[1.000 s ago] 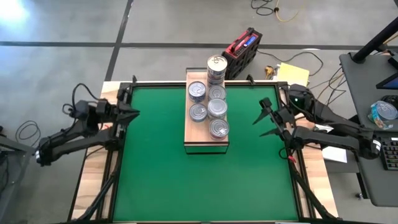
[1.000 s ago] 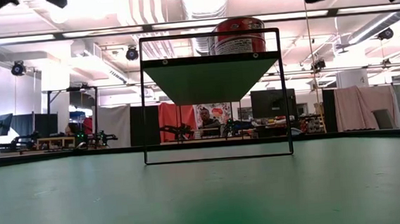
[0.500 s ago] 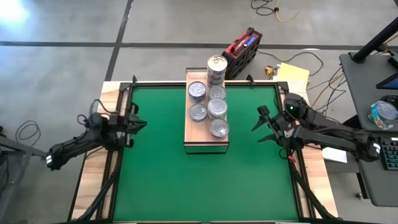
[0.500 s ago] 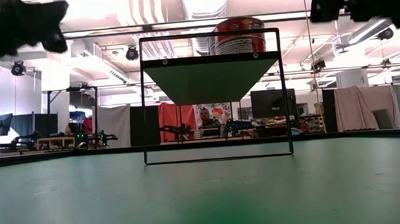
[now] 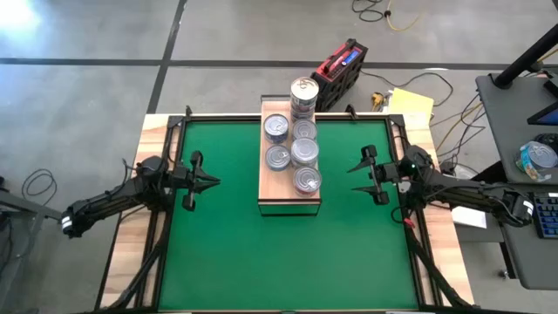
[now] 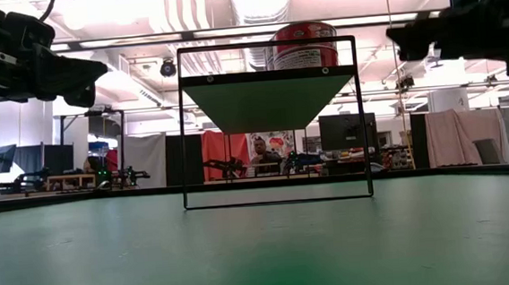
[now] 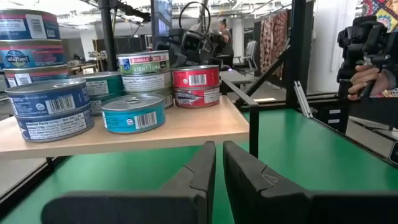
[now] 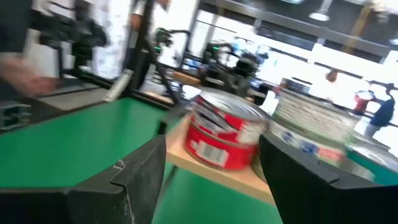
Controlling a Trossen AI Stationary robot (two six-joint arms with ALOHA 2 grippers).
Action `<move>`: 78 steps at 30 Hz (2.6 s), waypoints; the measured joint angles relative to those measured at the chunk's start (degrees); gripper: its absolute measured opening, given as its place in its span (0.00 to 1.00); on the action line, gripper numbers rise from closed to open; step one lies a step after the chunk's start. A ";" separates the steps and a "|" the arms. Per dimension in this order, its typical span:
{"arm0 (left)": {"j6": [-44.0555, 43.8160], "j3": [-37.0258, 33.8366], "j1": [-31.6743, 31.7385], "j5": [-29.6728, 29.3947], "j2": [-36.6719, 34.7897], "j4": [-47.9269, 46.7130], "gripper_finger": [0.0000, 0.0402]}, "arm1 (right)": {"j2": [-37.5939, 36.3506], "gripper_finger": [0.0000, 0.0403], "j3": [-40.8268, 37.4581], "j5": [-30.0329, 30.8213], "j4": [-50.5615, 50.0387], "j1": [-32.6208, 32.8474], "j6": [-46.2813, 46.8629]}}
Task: Stack canned seafood by type on shelf
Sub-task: Return to Home Position
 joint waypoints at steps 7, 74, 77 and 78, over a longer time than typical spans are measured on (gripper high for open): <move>-0.02 0.39 0.00 -0.02 1.50 0.38 0.04 | 0.04 0.64 -2.59 4.81 1.66 0.00 -1.87; -0.07 0.44 -0.02 -0.04 2.90 0.75 0.04 | -27.43 0.62 -2.83 46.36 -35.08 27.91 -2.42; -0.05 0.44 -0.02 -0.04 2.90 0.76 0.04 | -26.79 0.64 -2.72 46.32 -35.06 27.91 -2.42; -0.06 0.44 -0.02 -0.04 2.90 0.74 0.04 | -26.57 0.64 -2.66 46.32 -35.06 27.91 -2.42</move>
